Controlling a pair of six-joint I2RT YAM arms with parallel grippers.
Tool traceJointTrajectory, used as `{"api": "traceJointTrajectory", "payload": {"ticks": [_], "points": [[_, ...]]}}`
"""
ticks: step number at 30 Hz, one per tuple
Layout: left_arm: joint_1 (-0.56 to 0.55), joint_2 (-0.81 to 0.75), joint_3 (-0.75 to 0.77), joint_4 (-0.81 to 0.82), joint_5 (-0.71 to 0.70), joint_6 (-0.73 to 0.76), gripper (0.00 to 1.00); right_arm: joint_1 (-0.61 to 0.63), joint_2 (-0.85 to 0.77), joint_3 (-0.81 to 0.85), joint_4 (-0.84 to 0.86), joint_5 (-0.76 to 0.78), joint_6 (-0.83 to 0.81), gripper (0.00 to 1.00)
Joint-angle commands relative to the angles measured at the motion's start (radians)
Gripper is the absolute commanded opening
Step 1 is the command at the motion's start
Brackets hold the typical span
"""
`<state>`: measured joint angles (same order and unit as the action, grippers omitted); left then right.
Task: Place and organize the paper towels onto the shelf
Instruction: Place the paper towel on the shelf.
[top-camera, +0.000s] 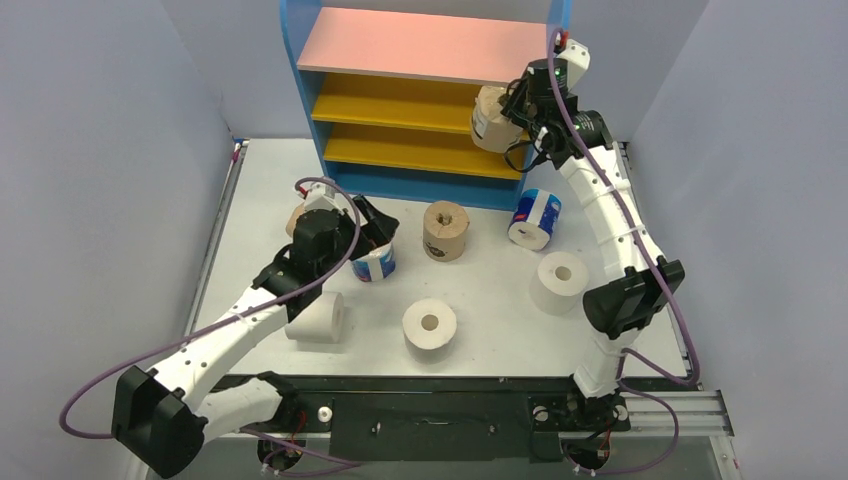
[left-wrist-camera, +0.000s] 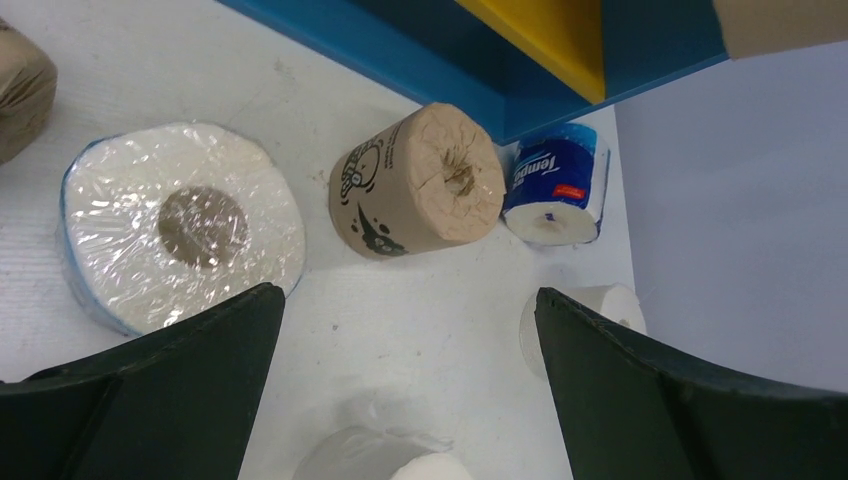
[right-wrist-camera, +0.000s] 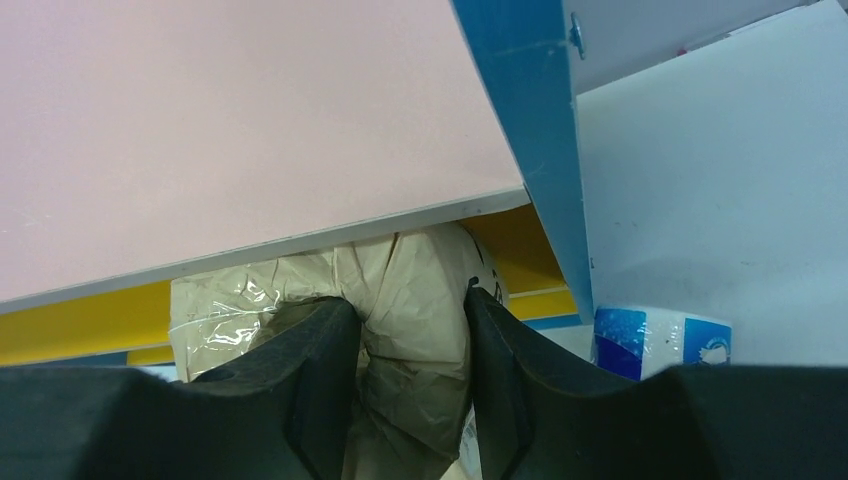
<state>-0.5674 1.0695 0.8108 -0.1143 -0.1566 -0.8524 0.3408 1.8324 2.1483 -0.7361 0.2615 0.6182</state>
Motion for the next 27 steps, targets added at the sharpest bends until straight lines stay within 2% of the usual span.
{"api": "traceJointTrajectory", "payload": {"ticks": [1,8,17,22,27], "points": [[-0.001,0.039,0.086,0.188,-0.012,0.004,0.96,0.002,0.031,0.030,0.079,0.012,0.031,0.37],[-0.005,0.165,0.183,0.357,-0.009,0.053,0.96,-0.001,0.047,0.046,0.082,0.000,0.036,0.40],[-0.020,0.391,0.329,0.585,0.124,0.212,0.96,-0.006,0.053,0.055,0.083,-0.012,0.043,0.55],[-0.027,0.536,0.435,0.663,0.232,0.272,0.96,-0.010,0.048,0.046,0.094,-0.020,0.048,0.57],[-0.046,0.628,0.488,0.774,0.252,0.355,0.96,-0.019,0.040,0.049,0.095,-0.031,0.053,0.58]]}}
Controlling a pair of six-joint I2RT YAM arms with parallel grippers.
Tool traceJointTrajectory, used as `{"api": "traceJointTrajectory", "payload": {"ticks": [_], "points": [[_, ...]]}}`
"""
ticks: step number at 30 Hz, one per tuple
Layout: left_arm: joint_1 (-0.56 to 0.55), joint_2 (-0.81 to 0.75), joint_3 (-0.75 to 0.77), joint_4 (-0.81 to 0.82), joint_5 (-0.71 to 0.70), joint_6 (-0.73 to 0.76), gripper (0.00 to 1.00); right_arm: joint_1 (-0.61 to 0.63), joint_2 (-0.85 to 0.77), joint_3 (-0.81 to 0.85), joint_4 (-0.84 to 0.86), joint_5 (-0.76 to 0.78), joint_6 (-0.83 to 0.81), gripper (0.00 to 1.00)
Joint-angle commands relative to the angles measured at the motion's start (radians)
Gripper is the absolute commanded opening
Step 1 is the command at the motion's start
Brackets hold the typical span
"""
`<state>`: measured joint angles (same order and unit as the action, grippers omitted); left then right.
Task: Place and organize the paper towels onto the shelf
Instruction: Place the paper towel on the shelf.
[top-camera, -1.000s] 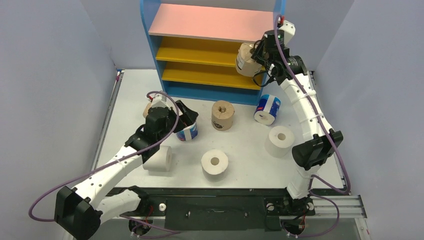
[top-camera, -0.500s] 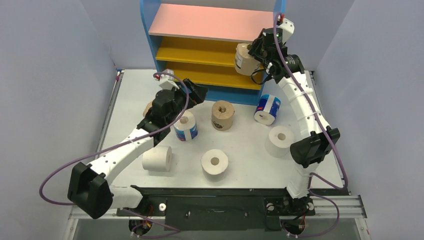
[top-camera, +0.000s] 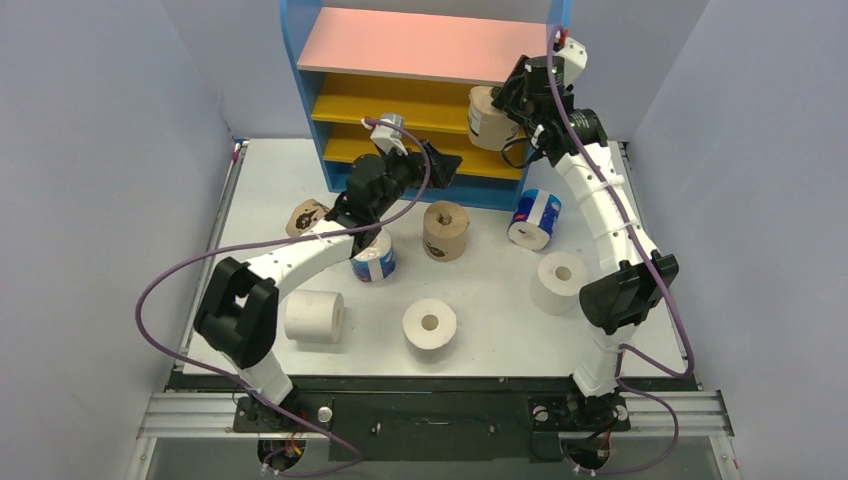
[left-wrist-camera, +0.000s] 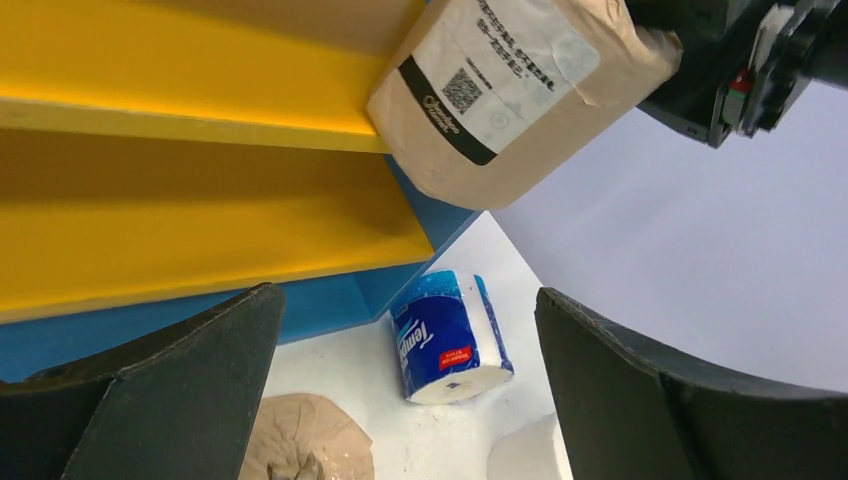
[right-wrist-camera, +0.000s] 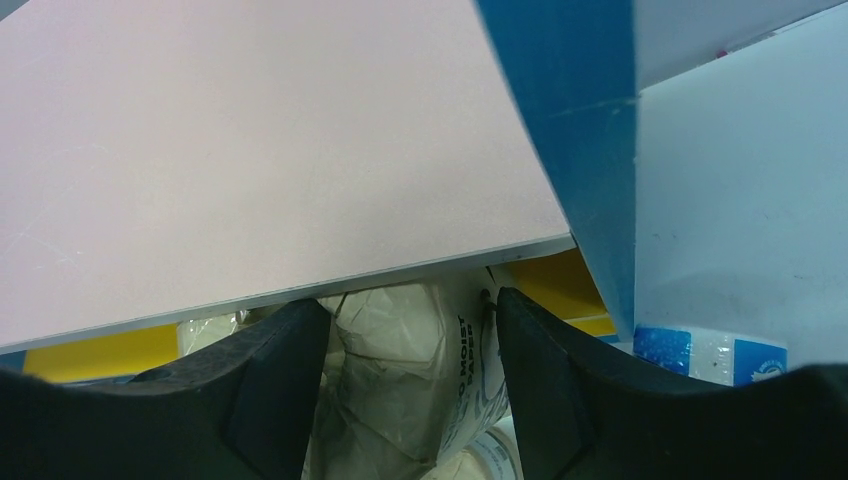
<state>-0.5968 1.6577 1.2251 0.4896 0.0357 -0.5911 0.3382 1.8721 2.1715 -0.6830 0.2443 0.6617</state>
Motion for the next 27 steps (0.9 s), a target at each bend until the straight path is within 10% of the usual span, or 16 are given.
{"api": "traceJointTrajectory", "payload": {"ticks": [1,27], "points": [[-0.018,0.059,0.076,0.211,0.071,0.112,0.96,-0.020,-0.003,0.025,0.041,-0.015,0.010,0.58],[-0.069,0.376,0.452,0.153,-0.025,0.286,0.97,-0.034,-0.020,0.036,0.029,-0.071,0.051,0.64]]}}
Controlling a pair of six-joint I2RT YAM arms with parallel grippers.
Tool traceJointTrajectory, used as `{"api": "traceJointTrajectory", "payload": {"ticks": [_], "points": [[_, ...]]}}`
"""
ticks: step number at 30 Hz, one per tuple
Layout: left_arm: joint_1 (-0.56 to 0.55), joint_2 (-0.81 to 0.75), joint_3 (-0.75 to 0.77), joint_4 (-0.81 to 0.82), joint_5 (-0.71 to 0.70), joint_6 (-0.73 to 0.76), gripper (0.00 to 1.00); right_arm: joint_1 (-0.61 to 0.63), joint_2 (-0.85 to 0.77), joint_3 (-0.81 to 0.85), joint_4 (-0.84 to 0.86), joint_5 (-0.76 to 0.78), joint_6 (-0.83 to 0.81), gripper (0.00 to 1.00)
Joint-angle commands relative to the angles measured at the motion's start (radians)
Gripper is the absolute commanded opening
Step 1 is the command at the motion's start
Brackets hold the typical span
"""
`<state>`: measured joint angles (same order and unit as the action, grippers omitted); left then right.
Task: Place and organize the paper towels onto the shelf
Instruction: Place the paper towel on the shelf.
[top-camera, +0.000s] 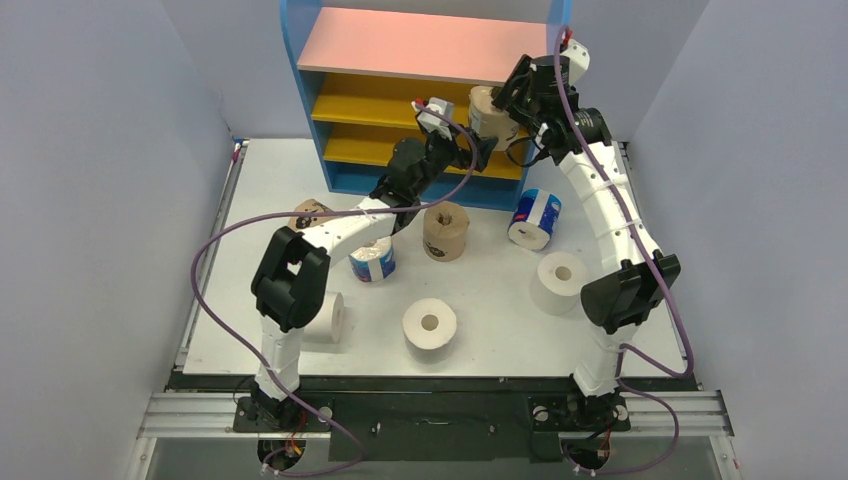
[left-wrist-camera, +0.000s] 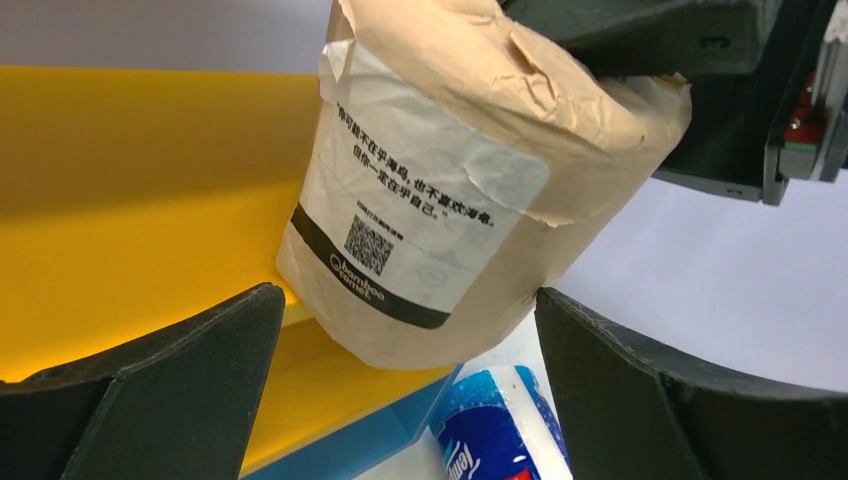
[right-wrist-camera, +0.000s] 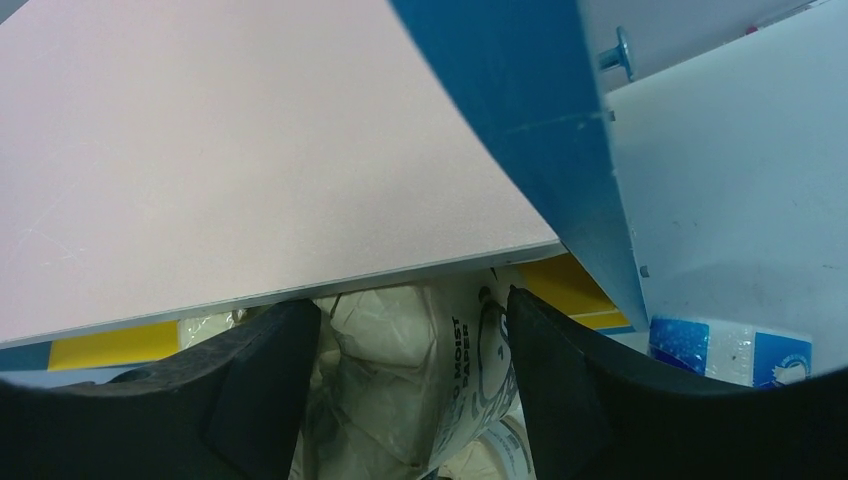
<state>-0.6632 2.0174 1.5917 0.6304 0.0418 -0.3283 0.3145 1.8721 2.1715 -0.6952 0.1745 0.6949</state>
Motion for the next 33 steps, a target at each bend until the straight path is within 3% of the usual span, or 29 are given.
{"api": "traceJointTrajectory", "payload": {"ticks": [1,14,23,27,33], "points": [[-0.002,0.021,0.089,0.011,-0.032,0.023,0.97,-0.012,-0.029,0.035,0.041,-0.002,0.017,0.66],[-0.002,0.039,0.137,0.005,-0.060,0.024,0.97,-0.014,-0.105,0.050,0.031,-0.020,0.024,0.81],[-0.002,0.034,0.143,0.000,-0.052,0.033,0.97,-0.018,-0.173,0.051,0.013,-0.018,0.023,0.86],[-0.001,0.025,0.135,0.000,-0.050,0.041,0.96,-0.016,-0.268,-0.058,0.073,-0.029,0.021,0.86],[0.001,0.005,0.110,0.014,-0.042,0.057,0.96,-0.009,-0.546,-0.450,0.264,-0.018,0.023,0.85]]}}
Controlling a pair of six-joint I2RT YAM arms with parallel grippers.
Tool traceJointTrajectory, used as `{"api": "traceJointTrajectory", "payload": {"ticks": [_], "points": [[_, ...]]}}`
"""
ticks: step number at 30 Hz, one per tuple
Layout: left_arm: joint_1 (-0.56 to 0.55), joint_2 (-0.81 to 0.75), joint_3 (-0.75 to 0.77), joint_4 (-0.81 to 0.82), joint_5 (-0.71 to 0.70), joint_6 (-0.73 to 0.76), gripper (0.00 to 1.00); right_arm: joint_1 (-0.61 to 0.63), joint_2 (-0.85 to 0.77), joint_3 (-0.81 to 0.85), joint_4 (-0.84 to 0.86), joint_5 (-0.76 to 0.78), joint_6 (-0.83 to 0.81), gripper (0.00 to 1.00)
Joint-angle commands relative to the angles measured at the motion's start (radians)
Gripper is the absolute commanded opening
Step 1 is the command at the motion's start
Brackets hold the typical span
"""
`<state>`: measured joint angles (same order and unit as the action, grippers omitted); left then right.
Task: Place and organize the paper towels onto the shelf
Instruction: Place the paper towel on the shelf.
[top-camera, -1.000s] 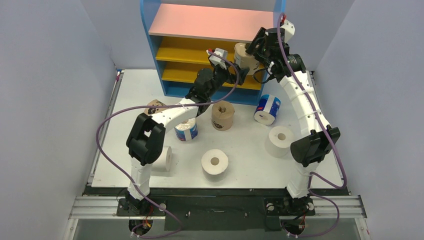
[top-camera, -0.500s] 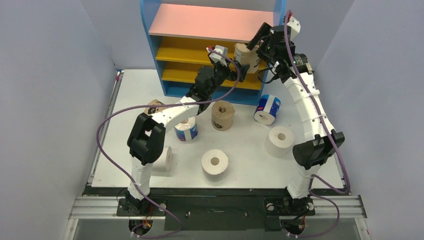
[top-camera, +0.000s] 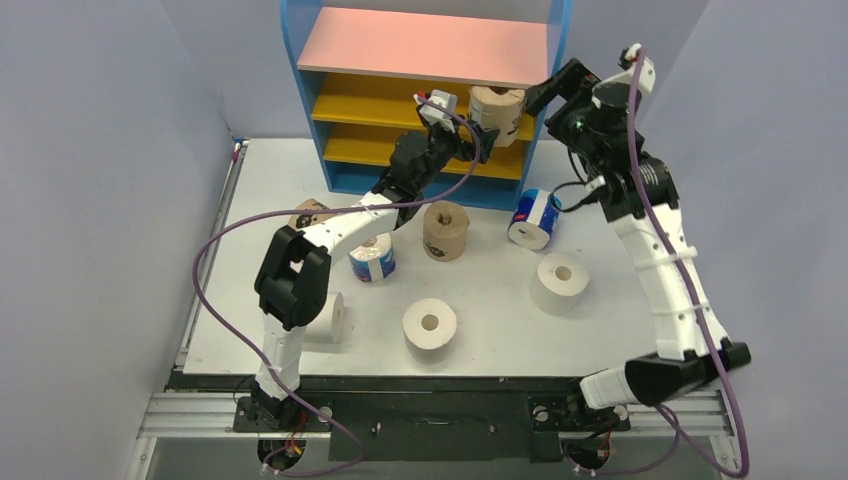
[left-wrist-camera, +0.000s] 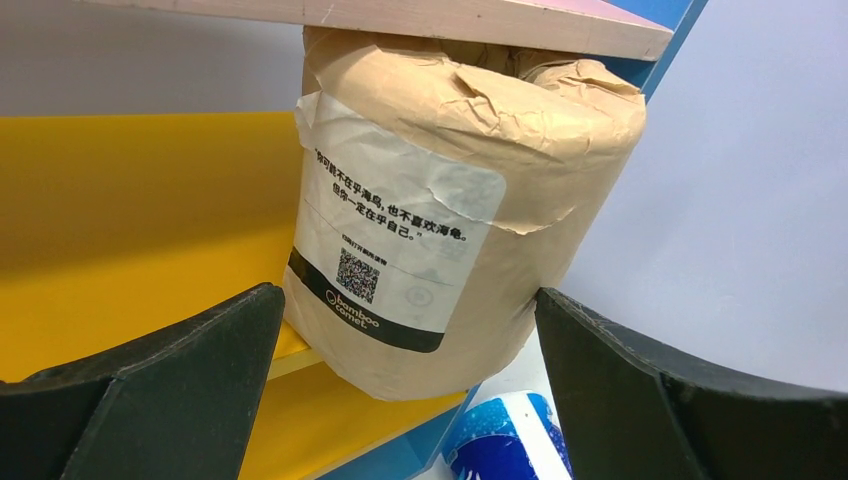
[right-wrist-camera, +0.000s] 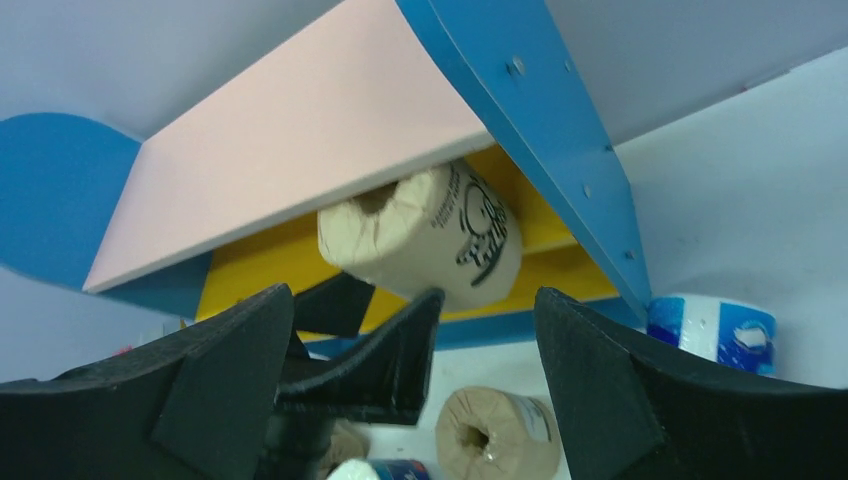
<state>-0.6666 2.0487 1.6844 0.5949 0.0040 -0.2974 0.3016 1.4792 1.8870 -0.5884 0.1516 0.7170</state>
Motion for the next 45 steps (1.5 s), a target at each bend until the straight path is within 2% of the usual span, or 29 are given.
{"api": "traceJointTrajectory", "payload": {"ticks": [1,12,21,25,34,36,45], "points": [[0.006,-0.027,0.015,0.050,-0.004,0.025,0.96,0.007,-0.201,-0.234,0.184,0.002,-0.003,0.85],[0.010,0.010,0.050,0.078,0.035,-0.004,0.97,0.034,-0.527,-0.655,0.275,-0.035,-0.067,0.83],[0.010,0.074,0.121,0.079,0.013,0.052,0.98,0.073,-0.731,-0.888,0.311,-0.016,-0.084,0.82],[0.009,0.118,0.188,0.058,0.011,0.065,0.98,0.080,-0.780,-0.939,0.307,-0.001,-0.083,0.82],[0.011,0.194,0.305,0.025,0.004,0.062,0.98,0.100,-0.784,-0.955,0.279,0.009,-0.099,0.81],[0.012,0.183,0.290,0.033,0.005,0.052,0.97,0.101,-0.776,-0.950,0.269,0.009,-0.105,0.81],[0.022,-0.024,0.020,0.164,0.024,0.015,0.96,0.106,-0.792,-0.954,0.262,0.017,-0.120,0.81]]}}
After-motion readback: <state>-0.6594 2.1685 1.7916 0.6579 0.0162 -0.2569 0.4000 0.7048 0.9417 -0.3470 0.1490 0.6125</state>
